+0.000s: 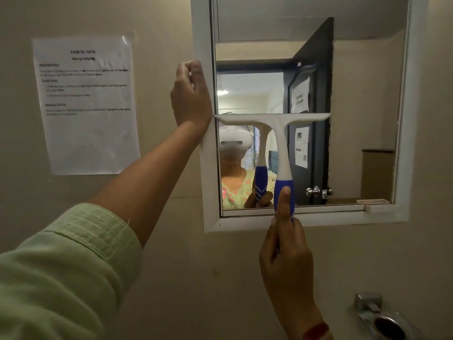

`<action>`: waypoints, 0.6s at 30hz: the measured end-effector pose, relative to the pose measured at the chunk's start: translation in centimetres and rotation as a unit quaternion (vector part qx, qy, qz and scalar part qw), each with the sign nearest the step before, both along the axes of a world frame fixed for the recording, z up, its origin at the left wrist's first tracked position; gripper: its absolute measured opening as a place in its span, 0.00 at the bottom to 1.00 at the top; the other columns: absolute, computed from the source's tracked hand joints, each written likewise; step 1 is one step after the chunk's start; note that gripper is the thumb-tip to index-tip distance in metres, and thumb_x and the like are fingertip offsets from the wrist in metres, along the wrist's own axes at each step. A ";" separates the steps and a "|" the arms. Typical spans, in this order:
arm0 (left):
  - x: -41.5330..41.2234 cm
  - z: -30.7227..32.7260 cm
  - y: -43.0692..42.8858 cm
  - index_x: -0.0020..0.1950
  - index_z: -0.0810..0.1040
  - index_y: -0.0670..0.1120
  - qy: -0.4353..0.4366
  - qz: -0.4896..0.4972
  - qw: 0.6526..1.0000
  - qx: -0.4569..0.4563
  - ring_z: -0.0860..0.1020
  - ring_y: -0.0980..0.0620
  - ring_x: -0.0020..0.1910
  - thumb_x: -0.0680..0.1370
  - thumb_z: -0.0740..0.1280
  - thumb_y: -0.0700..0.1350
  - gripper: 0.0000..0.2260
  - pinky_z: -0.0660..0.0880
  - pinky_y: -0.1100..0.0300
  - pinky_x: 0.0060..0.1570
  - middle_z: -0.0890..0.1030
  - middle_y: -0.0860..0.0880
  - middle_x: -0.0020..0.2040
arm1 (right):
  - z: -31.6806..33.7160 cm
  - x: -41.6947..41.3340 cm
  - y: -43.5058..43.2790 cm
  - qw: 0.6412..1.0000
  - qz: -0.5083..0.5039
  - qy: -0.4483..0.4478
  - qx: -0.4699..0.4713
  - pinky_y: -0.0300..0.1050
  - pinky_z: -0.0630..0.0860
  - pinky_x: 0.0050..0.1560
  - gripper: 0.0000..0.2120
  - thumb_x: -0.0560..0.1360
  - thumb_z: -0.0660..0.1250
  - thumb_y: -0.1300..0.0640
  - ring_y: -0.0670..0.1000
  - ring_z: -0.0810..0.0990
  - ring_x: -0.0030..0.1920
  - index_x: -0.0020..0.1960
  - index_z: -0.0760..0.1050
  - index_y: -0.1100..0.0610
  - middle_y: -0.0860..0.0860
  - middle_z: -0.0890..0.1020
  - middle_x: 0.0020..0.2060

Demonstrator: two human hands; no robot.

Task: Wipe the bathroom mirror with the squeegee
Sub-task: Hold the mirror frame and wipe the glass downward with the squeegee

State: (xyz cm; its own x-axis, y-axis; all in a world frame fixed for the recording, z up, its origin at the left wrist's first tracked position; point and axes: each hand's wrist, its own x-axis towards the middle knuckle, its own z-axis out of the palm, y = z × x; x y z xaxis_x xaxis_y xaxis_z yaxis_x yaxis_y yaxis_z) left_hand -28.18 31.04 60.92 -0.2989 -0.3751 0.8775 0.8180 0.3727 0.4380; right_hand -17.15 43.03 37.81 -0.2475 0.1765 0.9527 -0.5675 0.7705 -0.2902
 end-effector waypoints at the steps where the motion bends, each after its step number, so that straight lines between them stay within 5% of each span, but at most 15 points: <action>1: 0.0 0.0 0.0 0.56 0.74 0.41 0.000 0.002 1.000 -0.001 0.68 0.64 0.31 0.82 0.53 0.50 0.16 0.65 0.73 0.33 0.69 0.59 0.33 | -0.3 0.2 -0.1 1.000 0.002 -0.005 -0.002 0.30 0.73 0.31 0.29 0.76 0.53 0.55 0.43 0.71 0.28 0.74 0.45 0.51 0.56 0.77 0.40; 5: 0.0 0.0 0.0 0.54 0.74 0.40 0.003 0.009 1.000 0.001 0.68 0.64 0.30 0.82 0.53 0.49 0.16 0.66 0.69 0.34 0.68 0.59 0.32 | -1.5 0.9 -0.1 1.000 0.006 -0.021 0.006 0.29 0.69 0.29 0.31 0.77 0.53 0.56 0.42 0.68 0.27 0.75 0.42 0.47 0.54 0.75 0.38; 13: 0.0 0.0 0.0 0.54 0.73 0.38 0.006 0.016 1.000 -0.004 0.67 0.66 0.28 0.82 0.53 0.48 0.15 0.65 0.75 0.31 0.68 0.59 0.32 | -3.2 2.1 0.0 0.998 0.005 -0.062 -0.005 0.27 0.68 0.32 0.27 0.76 0.52 0.54 0.39 0.66 0.28 0.73 0.47 0.51 0.58 0.78 0.40; 18: -0.2 0.1 0.0 0.54 0.73 0.37 0.006 0.023 1.000 -0.005 0.67 0.65 0.29 0.82 0.53 0.48 0.16 0.65 0.77 0.31 0.68 0.60 0.32 | -4.5 3.0 -0.2 0.997 0.000 -0.078 -0.005 0.22 0.64 0.31 0.30 0.76 0.53 0.55 0.40 0.65 0.25 0.75 0.44 0.49 0.52 0.75 0.37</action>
